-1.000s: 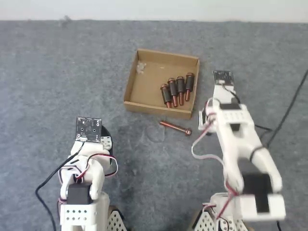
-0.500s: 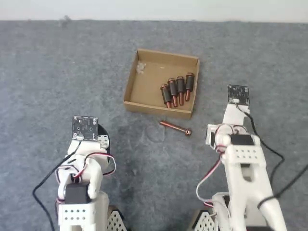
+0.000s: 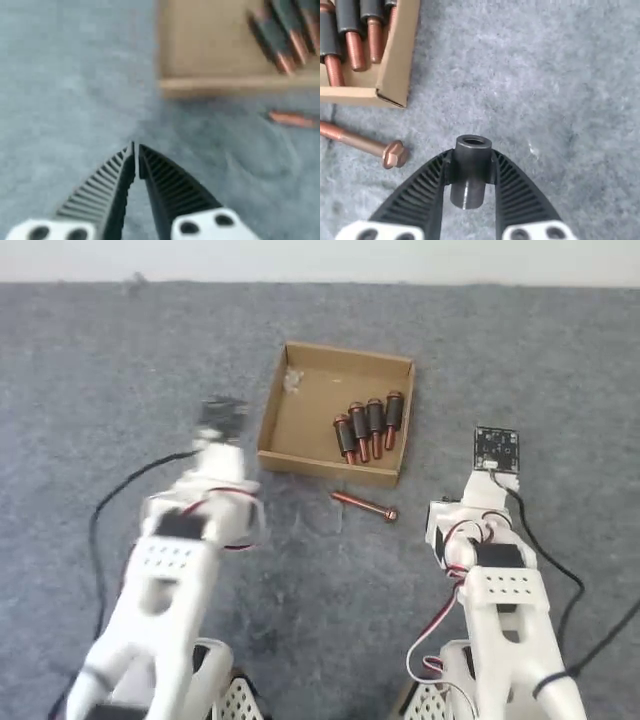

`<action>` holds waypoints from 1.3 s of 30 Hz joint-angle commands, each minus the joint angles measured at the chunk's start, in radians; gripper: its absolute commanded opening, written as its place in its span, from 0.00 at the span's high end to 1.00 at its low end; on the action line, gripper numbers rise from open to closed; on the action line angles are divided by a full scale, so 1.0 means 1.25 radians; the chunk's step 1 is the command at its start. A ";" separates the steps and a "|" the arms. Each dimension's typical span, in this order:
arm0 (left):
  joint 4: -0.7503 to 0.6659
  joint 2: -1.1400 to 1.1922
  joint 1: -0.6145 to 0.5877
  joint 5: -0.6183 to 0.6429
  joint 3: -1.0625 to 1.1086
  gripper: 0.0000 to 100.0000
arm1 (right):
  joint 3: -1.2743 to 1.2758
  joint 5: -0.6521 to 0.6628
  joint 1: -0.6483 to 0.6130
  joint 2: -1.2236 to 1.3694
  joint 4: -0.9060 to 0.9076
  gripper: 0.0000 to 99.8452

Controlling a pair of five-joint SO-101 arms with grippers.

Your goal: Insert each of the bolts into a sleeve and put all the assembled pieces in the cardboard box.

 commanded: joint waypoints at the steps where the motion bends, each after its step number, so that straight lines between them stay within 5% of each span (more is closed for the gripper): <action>1: -0.004 0.083 0.097 -0.092 -0.098 0.99 | -0.005 -0.004 0.026 -0.028 -0.030 0.99; 17: 0.098 0.382 0.379 -0.444 -0.347 0.88 | -0.004 -0.007 0.129 -0.031 -0.044 0.99; 39: 0.167 0.663 0.410 -0.566 -0.635 0.88 | -0.001 -0.009 0.169 -0.028 -0.077 0.99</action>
